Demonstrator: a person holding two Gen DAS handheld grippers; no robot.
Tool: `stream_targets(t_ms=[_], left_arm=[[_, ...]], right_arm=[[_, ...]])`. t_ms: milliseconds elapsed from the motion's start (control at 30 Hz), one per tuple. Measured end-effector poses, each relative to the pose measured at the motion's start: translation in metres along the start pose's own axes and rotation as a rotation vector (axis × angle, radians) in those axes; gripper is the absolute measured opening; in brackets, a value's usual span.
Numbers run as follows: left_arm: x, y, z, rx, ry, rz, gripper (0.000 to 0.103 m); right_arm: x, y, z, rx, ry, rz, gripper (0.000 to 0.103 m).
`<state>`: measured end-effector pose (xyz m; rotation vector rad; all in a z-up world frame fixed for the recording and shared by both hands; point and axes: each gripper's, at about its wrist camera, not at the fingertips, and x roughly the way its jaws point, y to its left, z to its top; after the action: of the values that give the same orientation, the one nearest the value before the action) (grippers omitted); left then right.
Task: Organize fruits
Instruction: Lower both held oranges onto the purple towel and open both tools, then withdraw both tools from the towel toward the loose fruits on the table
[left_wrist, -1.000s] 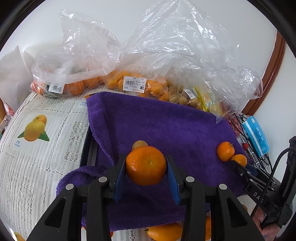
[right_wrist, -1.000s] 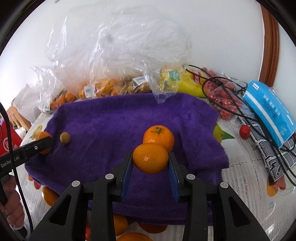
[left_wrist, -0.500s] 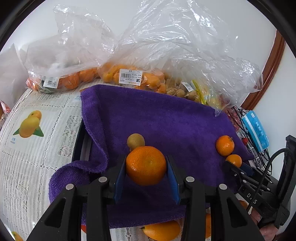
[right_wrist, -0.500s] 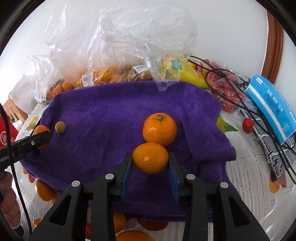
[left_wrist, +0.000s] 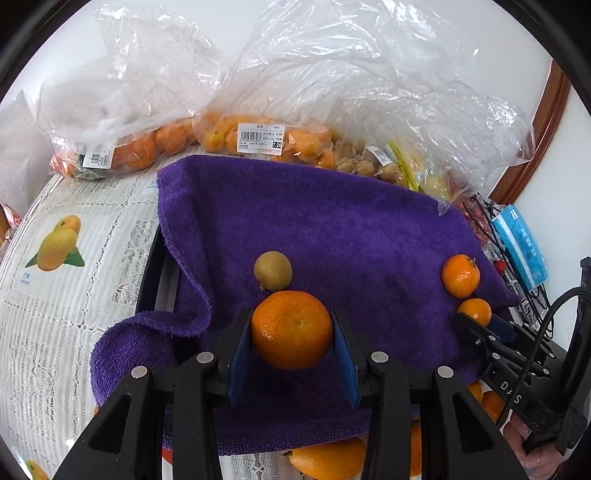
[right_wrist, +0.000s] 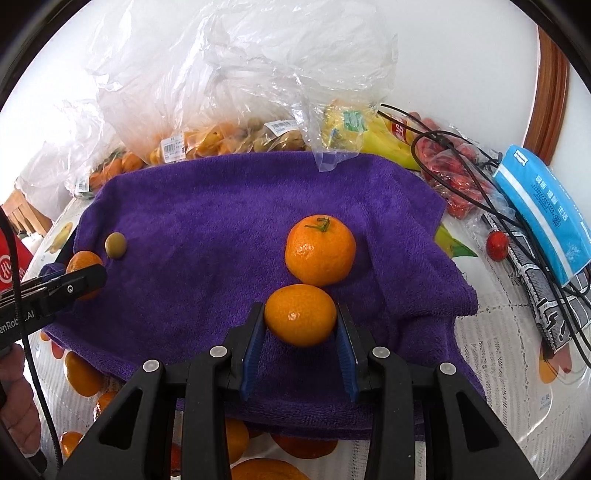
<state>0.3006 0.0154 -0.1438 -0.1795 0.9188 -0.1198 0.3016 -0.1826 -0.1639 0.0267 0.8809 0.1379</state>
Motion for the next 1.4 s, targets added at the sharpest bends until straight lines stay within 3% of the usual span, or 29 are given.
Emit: stream_targets(t_ms=[200, 500, 567, 667, 800, 1100, 1267, 1400], left_arm=[[0.002, -0.003, -0.001, 0.013, 0.015, 0.002, 0.039], [0.005, -0.006, -0.003, 0.024, 0.027, 0.006, 0.040], [0.006, -0.006, -0.003, 0.025, 0.030, 0.003, 0.040], [0.004, -0.008, -0.003, 0.029, 0.027, 0.001, 0.041], [-0.005, -0.011, -0.001, 0.044, -0.004, -0.005, 0.057], [-0.037, -0.017, 0.001, 0.055, -0.088, -0.003, 0.060], [-0.058, -0.018, -0.005, 0.058, -0.116, 0.017, 0.060], [-0.078, -0.013, -0.018, 0.064, -0.123, 0.021, 0.059]], right_arm=[[0.000, 0.003, -0.001, -0.020, 0.006, -0.010, 0.040], [-0.011, 0.002, 0.000, -0.031, -0.032, -0.014, 0.052], [-0.013, 0.000, 0.001, -0.022, -0.034, -0.011, 0.060], [-0.017, -0.001, 0.003, -0.012, -0.037, -0.021, 0.060], [-0.025, 0.001, 0.003, -0.014, -0.054, -0.049, 0.060], [-0.058, 0.008, 0.000, 0.007, -0.132, -0.060, 0.060], [-0.090, 0.012, -0.013, -0.027, -0.147, -0.118, 0.060], [-0.116, 0.004, -0.025, 0.031, -0.175, -0.123, 0.060]])
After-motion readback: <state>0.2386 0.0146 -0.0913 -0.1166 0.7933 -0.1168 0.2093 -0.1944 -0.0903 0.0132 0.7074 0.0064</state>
